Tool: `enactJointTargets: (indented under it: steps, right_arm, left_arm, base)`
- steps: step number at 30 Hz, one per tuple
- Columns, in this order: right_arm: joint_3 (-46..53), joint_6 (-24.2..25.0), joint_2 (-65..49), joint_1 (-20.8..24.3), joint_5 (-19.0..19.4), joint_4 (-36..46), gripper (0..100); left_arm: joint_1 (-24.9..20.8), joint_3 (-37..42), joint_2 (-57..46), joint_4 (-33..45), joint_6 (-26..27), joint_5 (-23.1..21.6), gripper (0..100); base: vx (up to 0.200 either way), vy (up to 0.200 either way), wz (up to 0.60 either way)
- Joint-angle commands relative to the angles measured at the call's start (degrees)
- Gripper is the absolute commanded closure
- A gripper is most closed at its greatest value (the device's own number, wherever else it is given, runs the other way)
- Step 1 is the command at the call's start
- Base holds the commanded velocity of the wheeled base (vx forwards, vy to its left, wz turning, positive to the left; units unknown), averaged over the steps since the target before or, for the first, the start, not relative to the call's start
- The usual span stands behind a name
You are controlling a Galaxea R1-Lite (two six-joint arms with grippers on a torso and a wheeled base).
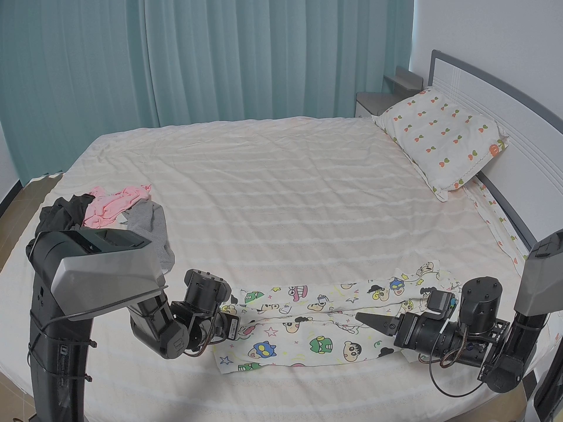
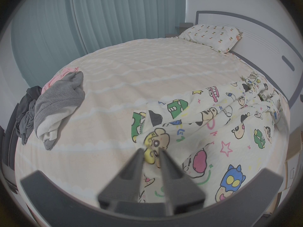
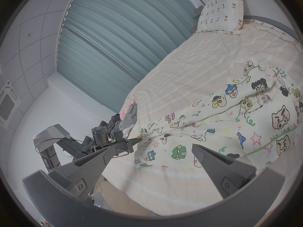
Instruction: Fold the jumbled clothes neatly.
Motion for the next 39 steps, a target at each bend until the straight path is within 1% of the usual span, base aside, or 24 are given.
enactJointTargets:
  steps: [1, 3, 4, 5, 6, 8, 10, 12, 14, 16, 18, 21, 22, 23, 24, 25, 26, 27, 30, 32, 33, 34, 37, 39]
  right_arm:
    - [-0.73, -0.02, 0.18, -3.78, 1.00, -0.58, 0]
    - [-1.70, -0.02, 0.36, -6.76, 1.88, -0.58, 0]
    - [-1.88, -0.02, 0.44, -7.29, 2.05, -0.58, 0]
    - [-3.37, -0.37, 1.50, -10.28, 3.11, -0.58, 0]
    - [-3.99, -0.64, 2.03, -11.42, 3.46, -0.49, 0]
    - [-6.62, -1.87, 4.57, -16.43, 3.81, -0.49, 0]
    - [-8.03, -3.36, 7.21, -19.60, 3.90, -0.41, 0]
    - [-9.61, -7.23, 11.78, -22.32, 3.90, -0.41, 0]
    - [-10.40, -9.95, 14.77, -23.64, 3.90, -0.49, 0]
    - [-11.63, -13.03, 18.64, -24.87, 3.81, -0.41, 0]
    - [-13.04, -14.35, 20.04, -25.75, 3.72, -0.23, 0]
    - [-15.41, -17.16, 19.87, -27.42, 3.72, 3.02, 0]
    - [-16.29, -18.22, 19.60, -27.95, 3.72, 4.96, 0]
    - [-16.64, -18.48, 19.52, -28.12, 3.72, 5.66, 0]
    - [-18.22, -19.71, 18.81, -29.26, 3.72, 9.09, 0]
    - [-19.02, -20.06, 18.55, -29.97, 3.72, 11.02, 0]
    - [-19.37, -20.15, 18.46, -30.14, 3.72, 11.72, 0]
    - [-20.60, -20.15, 18.29, -30.85, 3.64, 13.22, 0]
    - [-21.56, -20.24, 18.20, -31.90, 3.64, 13.74, 0]
    - [-21.92, -20.85, 17.85, -32.69, 3.64, 13.92, 0]
    - [-21.92, -20.85, 17.85, -32.69, 3.64, 13.92, 0]
    - [-22.00, -21.29, 17.76, -33.22, 3.64, 14.54, 0]
    - [-22.71, -21.99, 17.67, -33.92, 3.46, 15.59, 0]
    - [-22.97, -22.52, 17.67, -34.36, 3.37, 15.94, 0]
  left_arm:
    - [-0.03, 0.19, 0.13, -0.04, -0.70, 0.17, 0]
    - [0.06, 0.36, -0.49, -0.04, -1.66, 0.17, 0]
    - [0.06, 0.36, -0.66, -0.04, -1.93, 0.08, 0]
    - [0.41, 0.71, -2.42, -0.04, -3.77, 0.08, 0]
    - [0.50, 0.80, -3.21, -0.04, -4.65, -0.01, 0]
    - [0.94, 1.50, -6.38, 0.05, -8.96, -0.80, 0]
    - [1.56, 1.77, -8.40, 0.13, -12.04, -2.12, 0]
    - [2.70, 2.65, -10.86, 0.13, -16.25, -4.93, 0]
    - [3.58, 3.26, -12.26, 0.13, -19.68, -7.30, 0]
    - [4.37, 4.84, -14.73, 0.05, -27.77, -11.70, 0]
    - [4.72, 6.95, -16.92, -0.04, -34.36, -16.00, 0]
    - [4.90, 11.00, -20.53, -0.22, -41.04, -24.35, 0]
    - [5.07, 12.40, -21.40, -0.57, -42.18, -26.55, 0]
    - [5.16, 12.84, -21.67, -0.74, -42.53, -27.25, 0]
    - [5.51, 15.39, -22.72, -2.33, -43.59, -30.42, 0]
    - [5.86, 16.89, -22.81, -3.82, -44.03, -31.56, 0]
    - [5.95, 17.59, -22.72, -4.70, -44.20, -31.91, 0]
    - [6.21, 19.61, -22.28, -8.39, -44.56, -32.44, 0]
    - [6.92, 22.16, -20.88, -14.19, -44.64, -32.53, 0]
    - [7.97, 24.09, -18.42, -19.73, -44.56, -32.53, 0]
    - [7.97, 24.09, -18.42, -19.73, -44.56, -32.53, 0]
    - [8.32, 25.50, -16.40, -23.33, -44.56, -32.44, 0]
    - [8.59, 26.64, -15.08, -26.41, -44.64, -32.35, 0]
    - [8.50, 26.90, -14.99, -26.58, -44.64, -32.53, 0]
  base:
    - [0.000, 0.000, 0.00]
    - [0.000, 0.000, 0.00]
    - [0.000, 0.000, 0.00]
    - [0.000, 0.000, 0.00]
    - [0.000, 0.000, 0.00]
    - [0.000, 0.000, 0.00]
    - [0.000, 0.000, 0.00]
    - [0.000, 0.000, 0.00]
    - [0.000, 0.000, 0.00]
    - [0.000, 0.000, 0.00]
    - [0.000, 0.000, 0.00]
    - [0.000, 0.000, 0.00]
    - [0.000, 0.000, 0.00]
    - [0.000, 0.000, 0.00]
    - [0.000, 0.000, 0.00]
    - [0.000, 0.000, 0.00]
    - [0.000, 0.000, 0.00]
    - [0.000, 0.000, 0.00]
    - [0.000, 0.000, 0.00]
    - [0.000, 0.000, 0.00]
    - [0.000, 0.000, 0.00]
    - [0.000, 0.000, 0.00]
    - [0.000, 0.000, 0.00]
    - [0.000, 0.000, 0.00]
